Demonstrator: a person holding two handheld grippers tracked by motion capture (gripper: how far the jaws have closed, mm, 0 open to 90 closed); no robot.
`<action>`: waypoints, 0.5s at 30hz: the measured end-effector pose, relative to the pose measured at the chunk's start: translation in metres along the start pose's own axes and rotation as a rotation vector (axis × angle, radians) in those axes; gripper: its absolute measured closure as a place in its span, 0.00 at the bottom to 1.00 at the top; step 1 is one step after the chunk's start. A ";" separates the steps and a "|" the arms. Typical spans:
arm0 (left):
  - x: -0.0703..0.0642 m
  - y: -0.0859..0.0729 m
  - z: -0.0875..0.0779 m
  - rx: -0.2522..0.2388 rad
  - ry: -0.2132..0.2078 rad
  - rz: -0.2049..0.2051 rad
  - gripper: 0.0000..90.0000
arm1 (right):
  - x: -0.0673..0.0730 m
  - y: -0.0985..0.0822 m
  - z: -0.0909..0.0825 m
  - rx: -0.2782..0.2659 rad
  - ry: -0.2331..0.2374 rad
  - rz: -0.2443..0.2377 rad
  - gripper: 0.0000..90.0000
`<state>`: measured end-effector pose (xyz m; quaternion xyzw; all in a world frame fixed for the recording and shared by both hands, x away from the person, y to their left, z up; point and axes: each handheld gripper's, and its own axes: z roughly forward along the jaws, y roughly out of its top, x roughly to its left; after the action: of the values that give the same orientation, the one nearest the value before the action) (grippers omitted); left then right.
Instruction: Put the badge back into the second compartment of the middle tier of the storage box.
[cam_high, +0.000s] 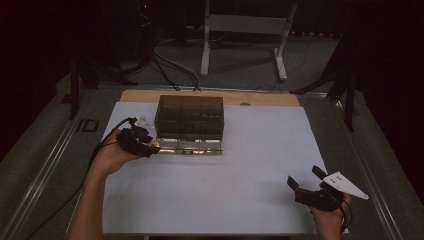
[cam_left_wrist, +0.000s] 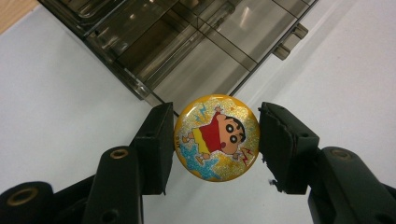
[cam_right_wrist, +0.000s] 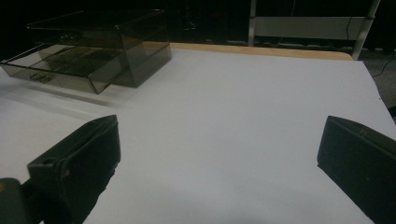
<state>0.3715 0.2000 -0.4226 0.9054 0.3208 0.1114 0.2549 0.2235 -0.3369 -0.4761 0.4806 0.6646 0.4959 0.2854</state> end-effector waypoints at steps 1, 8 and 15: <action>-0.001 0.001 0.001 0.000 -0.002 0.001 0.54 | 0.000 0.000 0.000 0.000 0.000 -0.001 0.00; -0.001 0.004 0.003 0.001 -0.003 0.004 0.54 | 0.000 0.000 0.000 0.001 0.001 0.000 0.00; -0.003 0.007 0.005 0.002 -0.002 0.007 0.54 | 0.000 0.000 0.000 0.002 0.001 0.000 0.00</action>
<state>0.3749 0.1914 -0.4228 0.9069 0.3173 0.1110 0.2541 0.2237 -0.3365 -0.4762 0.4807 0.6652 0.4954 0.2846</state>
